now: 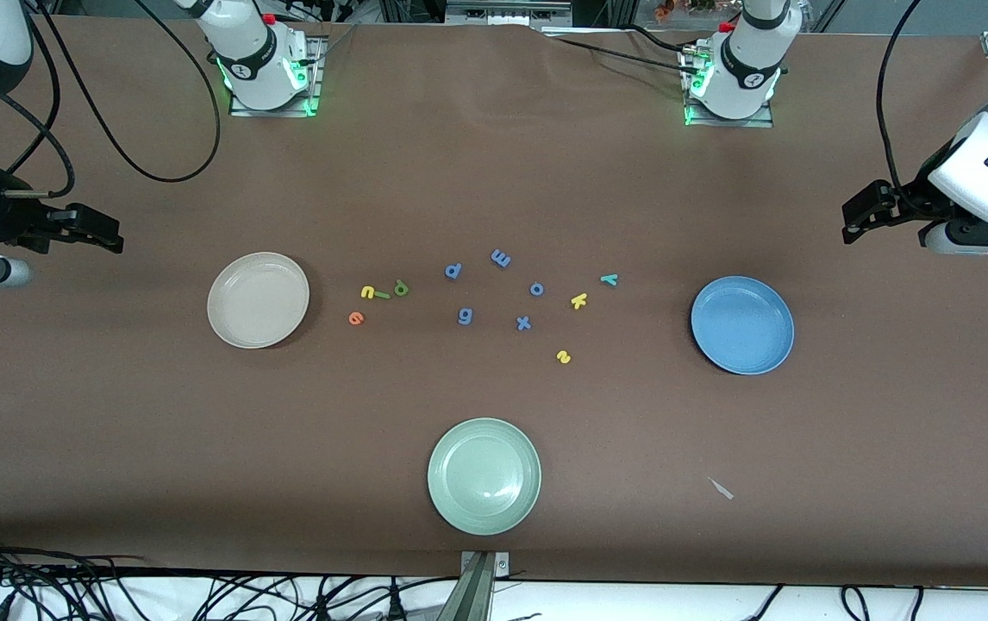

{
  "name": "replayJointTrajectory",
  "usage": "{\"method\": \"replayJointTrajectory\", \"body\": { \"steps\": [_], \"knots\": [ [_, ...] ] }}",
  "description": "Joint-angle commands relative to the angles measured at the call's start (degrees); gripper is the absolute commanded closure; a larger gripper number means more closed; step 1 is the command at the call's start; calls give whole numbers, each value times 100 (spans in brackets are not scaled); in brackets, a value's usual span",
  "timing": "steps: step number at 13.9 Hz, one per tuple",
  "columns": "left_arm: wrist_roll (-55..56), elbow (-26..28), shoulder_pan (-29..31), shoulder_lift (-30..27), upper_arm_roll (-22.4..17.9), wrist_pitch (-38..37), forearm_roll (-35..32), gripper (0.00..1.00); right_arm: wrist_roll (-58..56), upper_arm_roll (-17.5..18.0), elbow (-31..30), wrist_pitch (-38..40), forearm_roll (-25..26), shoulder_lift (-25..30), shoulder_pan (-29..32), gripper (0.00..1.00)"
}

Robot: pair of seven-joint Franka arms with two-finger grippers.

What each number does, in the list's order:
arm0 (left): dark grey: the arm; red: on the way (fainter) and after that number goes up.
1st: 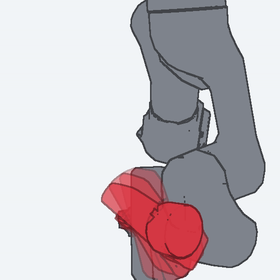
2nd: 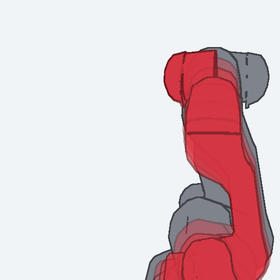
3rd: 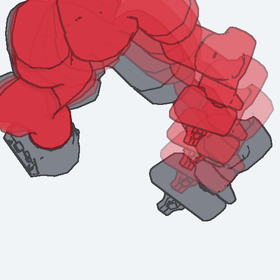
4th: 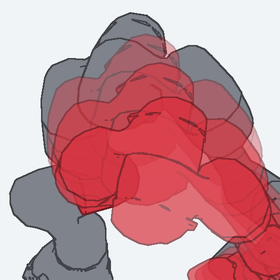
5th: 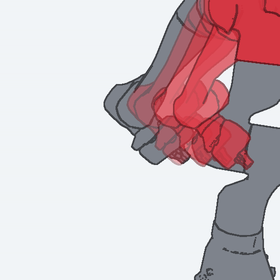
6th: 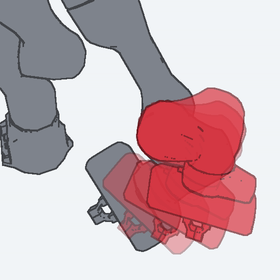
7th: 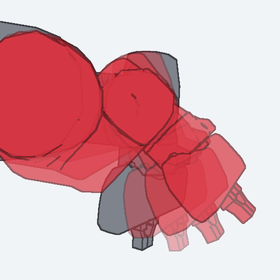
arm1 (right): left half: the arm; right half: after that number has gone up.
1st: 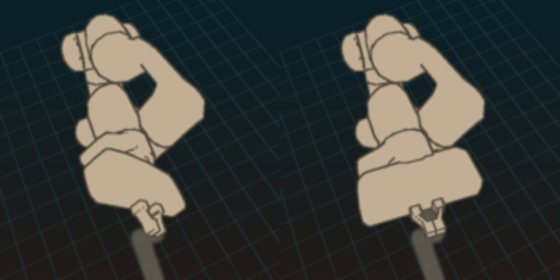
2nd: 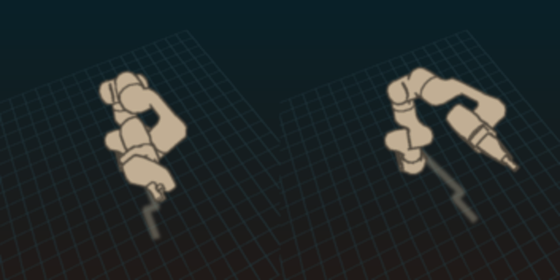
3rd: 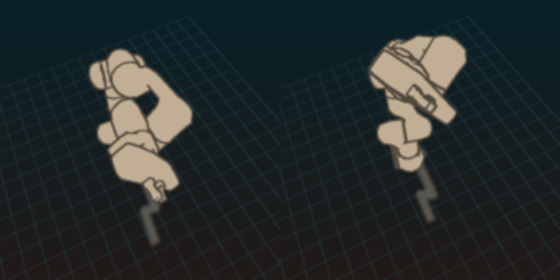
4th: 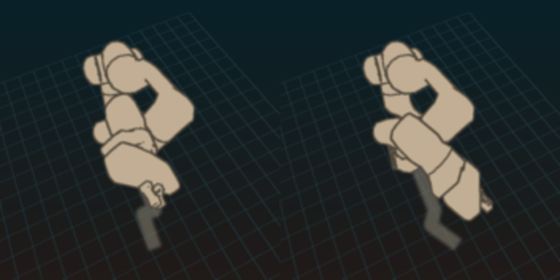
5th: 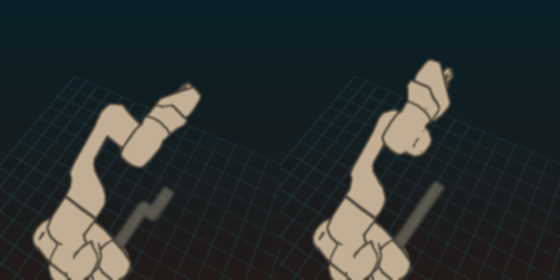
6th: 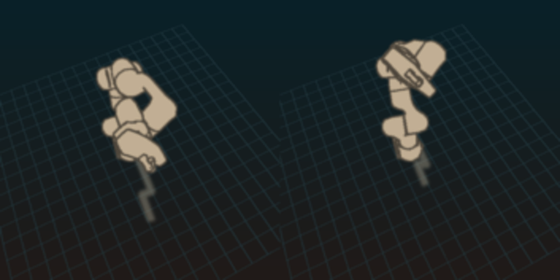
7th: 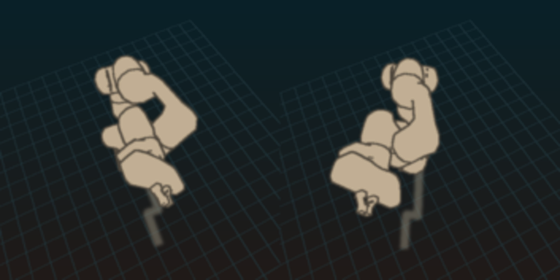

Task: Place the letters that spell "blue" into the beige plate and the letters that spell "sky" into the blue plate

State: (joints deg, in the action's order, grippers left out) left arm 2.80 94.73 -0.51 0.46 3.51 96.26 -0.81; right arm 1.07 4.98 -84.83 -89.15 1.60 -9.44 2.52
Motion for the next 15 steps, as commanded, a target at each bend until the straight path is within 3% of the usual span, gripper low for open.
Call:
{"method": "replayJointTrajectory", "body": {
  "steps": [1, 11, 15],
  "knots": [
    [-166, 19, 69, -46, 62, -55, -59, 0, 51, 47, -7, 55, 60, 47, -41, 0],
    [-105, -50, -46, 191, 88, 68, -59, 0, -36, 38, -42, 81, 209, -155, -173, 0],
    [-69, -419, -63, 629, 422, 77, -42, 0, -45, 38, -51, 257, 218, -365, -165, 0]
  ]
}}
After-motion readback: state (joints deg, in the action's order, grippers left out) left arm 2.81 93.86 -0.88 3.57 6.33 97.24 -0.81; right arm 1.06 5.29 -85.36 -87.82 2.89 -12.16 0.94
